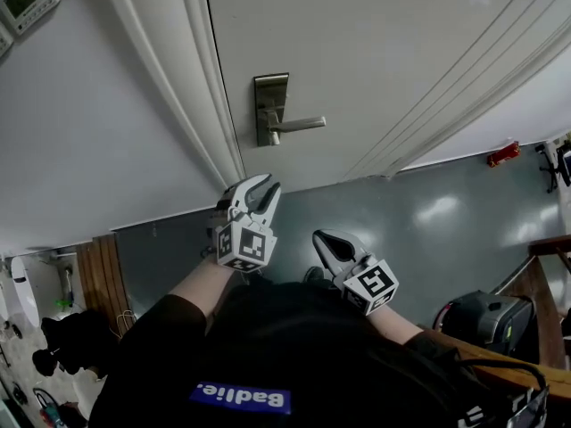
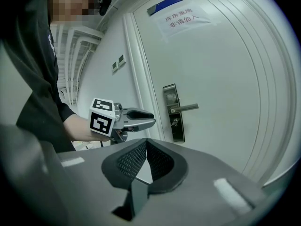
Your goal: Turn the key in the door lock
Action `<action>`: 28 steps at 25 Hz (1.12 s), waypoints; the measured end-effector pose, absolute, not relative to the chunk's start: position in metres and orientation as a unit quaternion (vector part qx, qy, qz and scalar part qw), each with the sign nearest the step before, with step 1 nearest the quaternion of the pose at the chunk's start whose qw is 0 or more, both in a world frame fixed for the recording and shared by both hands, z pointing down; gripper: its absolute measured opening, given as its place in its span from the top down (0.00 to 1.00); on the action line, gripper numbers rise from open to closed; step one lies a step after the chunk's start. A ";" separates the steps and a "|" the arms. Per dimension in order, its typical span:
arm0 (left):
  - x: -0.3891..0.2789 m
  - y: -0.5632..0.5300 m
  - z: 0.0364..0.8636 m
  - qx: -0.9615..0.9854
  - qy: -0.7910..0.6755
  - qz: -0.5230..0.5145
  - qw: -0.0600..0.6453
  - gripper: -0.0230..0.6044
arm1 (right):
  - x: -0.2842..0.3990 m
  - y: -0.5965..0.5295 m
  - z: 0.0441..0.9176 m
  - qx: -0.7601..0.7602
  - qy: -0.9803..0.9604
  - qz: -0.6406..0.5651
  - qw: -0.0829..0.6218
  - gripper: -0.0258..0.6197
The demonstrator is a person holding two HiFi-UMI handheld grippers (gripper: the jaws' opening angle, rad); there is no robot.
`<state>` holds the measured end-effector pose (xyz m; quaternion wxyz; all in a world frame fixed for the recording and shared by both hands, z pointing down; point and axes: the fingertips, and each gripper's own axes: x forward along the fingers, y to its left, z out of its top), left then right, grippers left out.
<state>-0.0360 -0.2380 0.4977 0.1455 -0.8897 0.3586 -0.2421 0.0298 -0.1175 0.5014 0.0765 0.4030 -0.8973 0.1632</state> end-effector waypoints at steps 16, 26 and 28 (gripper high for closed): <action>-0.001 -0.320 0.555 -0.793 0.387 -0.400 0.248 0.76 | 0.098 -0.133 0.514 0.366 -0.909 0.177 0.092 0.96; -0.006 -0.356 0.575 -0.752 0.403 -0.445 0.272 0.74 | 0.116 -0.131 0.526 0.367 -0.906 0.183 0.108 0.96; -0.007 -0.360 0.579 -0.743 0.402 -0.456 0.282 0.74 | 0.119 -0.131 0.528 0.371 -0.904 0.182 0.114 0.96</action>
